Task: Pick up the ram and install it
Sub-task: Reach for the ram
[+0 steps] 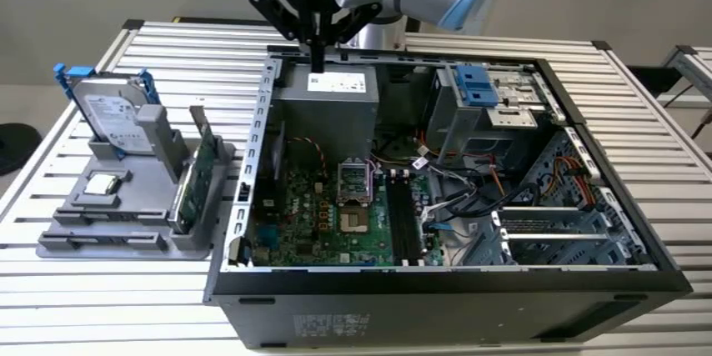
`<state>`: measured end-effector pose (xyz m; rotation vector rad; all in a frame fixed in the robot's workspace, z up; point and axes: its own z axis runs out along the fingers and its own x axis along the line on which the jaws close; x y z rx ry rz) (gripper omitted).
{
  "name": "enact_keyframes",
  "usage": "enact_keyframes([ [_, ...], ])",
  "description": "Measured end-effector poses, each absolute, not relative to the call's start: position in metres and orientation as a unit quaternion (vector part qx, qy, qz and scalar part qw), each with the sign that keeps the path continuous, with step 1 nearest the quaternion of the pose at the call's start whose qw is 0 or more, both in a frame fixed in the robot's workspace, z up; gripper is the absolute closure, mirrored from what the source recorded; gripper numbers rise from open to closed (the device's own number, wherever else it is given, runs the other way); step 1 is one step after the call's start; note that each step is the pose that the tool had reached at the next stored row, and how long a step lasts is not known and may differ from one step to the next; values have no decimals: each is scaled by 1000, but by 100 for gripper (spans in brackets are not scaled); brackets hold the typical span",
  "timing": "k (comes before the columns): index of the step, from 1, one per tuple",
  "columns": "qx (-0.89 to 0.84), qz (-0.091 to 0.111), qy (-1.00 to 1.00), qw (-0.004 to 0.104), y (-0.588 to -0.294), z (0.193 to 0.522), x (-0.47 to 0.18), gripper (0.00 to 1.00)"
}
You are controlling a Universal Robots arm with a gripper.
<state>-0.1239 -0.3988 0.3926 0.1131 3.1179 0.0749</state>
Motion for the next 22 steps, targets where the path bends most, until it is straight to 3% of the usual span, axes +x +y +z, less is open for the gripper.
enact_keyframes([
  [22,36,24,999,10,-399,393,-139,100],
])
